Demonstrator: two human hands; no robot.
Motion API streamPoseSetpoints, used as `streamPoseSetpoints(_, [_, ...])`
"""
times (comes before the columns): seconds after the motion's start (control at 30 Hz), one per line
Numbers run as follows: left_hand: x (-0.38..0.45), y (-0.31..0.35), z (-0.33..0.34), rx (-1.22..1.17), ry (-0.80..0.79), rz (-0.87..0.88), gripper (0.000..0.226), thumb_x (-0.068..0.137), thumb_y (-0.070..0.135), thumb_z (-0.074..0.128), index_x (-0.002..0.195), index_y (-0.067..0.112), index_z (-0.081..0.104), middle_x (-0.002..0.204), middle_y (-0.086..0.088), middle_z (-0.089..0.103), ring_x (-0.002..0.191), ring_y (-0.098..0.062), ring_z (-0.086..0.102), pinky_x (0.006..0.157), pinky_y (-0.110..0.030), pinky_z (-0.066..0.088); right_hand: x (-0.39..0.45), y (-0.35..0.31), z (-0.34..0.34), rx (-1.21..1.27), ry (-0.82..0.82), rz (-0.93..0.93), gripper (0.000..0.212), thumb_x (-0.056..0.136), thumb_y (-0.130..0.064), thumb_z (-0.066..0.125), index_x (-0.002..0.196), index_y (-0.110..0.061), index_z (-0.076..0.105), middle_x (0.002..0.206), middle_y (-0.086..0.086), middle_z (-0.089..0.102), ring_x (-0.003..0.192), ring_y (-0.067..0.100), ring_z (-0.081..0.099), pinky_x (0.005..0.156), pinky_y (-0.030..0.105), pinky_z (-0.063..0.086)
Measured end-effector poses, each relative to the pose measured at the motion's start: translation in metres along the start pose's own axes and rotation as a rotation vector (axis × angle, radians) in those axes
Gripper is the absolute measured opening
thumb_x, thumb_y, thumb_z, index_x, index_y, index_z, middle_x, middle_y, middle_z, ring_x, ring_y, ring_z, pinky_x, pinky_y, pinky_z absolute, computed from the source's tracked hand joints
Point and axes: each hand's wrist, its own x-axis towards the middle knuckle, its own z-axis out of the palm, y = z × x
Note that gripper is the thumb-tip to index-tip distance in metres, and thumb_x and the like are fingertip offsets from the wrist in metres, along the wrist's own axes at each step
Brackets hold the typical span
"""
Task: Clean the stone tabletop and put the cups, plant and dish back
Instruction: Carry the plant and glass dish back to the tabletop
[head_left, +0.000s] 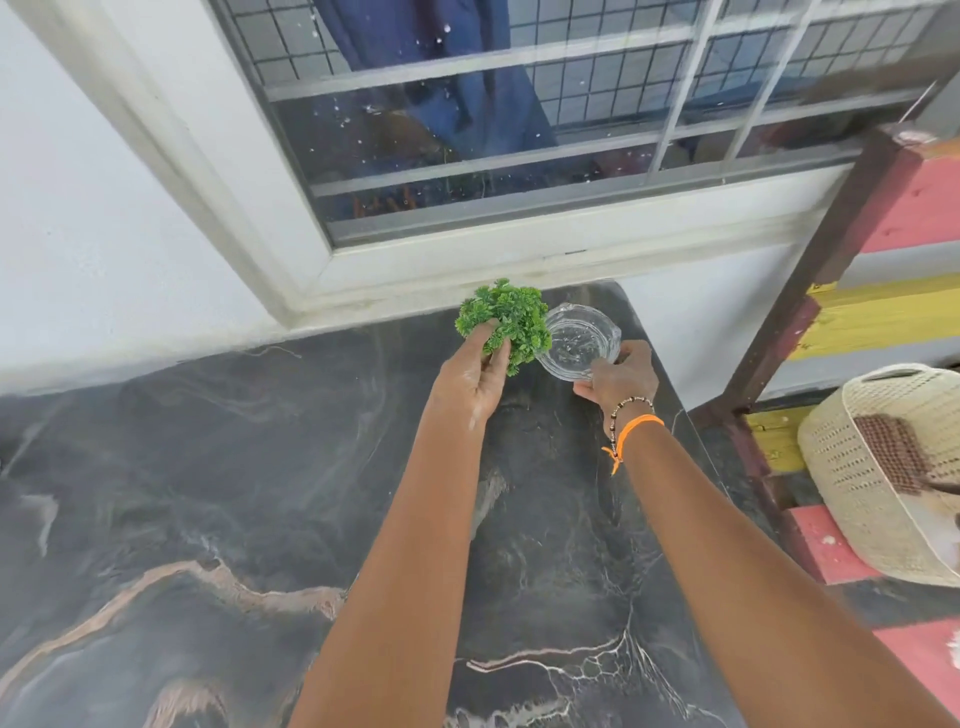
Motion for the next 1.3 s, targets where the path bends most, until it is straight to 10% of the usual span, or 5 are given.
streamPoseSetpoints(0.4, [0.023, 0.001, 0.012, 0.015, -0.042, 0.011, 0.013, 0.079, -0.003, 0.068, 0.087, 0.001, 0.059, 0.136, -0.013, 0.039, 0.11, -0.018, 0.05, 0.053, -0.019, 0.056, 0.02, -0.012, 0.01, 0.038, -0.005, -0.009, 0.025, 0.084, -0.002, 0.056, 0.106, -0.014, 0.053, 0.077, -0.002, 0.051, 0.052, 0.016, 0.061, 0.07, 0.042, 0.06])
streamPoseSetpoints(0.53, [0.017, 0.001, 0.01, 0.012, -0.079, 0.013, 0.015, 0.078, 0.006, 0.071, 0.085, 0.002, 0.058, 0.101, -0.008, 0.052, 0.096, -0.017, 0.058, 0.05, -0.022, 0.056, 0.017, -0.01, 0.007, 0.093, -0.037, -0.024, 0.024, 0.087, -0.002, 0.057, 0.109, -0.012, 0.052, 0.107, 0.014, 0.057, 0.059, 0.02, 0.064, 0.066, 0.035, 0.058])
streamPoseSetpoints(0.67, [0.013, 0.001, 0.005, 0.087, -0.068, 0.037, 0.04, 0.088, 0.037, 0.059, 0.105, 0.001, 0.058, 0.092, -0.009, 0.053, 0.077, -0.013, 0.053, 0.07, -0.025, 0.055, 0.012, -0.008, 0.005, 0.184, -0.06, -0.025, 0.031, 0.089, -0.001, 0.057, 0.119, -0.008, 0.052, 0.125, 0.018, 0.052, 0.087, 0.03, 0.064, 0.071, 0.035, 0.057])
streamPoseSetpoints(0.83, [0.008, 0.002, -0.005, 0.135, -0.04, 0.016, 0.064, 0.095, 0.052, 0.032, 0.135, 0.003, 0.043, 0.147, -0.015, 0.031, 0.13, -0.033, 0.039, 0.107, -0.041, 0.034, 0.011, -0.007, 0.005, 0.23, -0.061, -0.017, 0.035, 0.09, 0.004, 0.052, 0.123, -0.009, 0.053, 0.126, 0.022, 0.055, 0.068, 0.017, 0.06, 0.071, 0.033, 0.055])
streamPoseSetpoints(1.3, [0.01, -0.007, -0.005, 0.233, -0.044, 0.031, 0.076, 0.094, 0.059, 0.017, 0.127, -0.001, 0.05, 0.139, -0.016, 0.046, 0.136, -0.033, 0.032, 0.116, -0.04, 0.016, 0.01, -0.013, 0.003, 0.216, -0.081, 0.006, 0.039, 0.088, 0.007, 0.051, 0.123, -0.011, 0.053, 0.125, 0.019, 0.055, 0.068, 0.02, 0.063, 0.074, 0.037, 0.057])
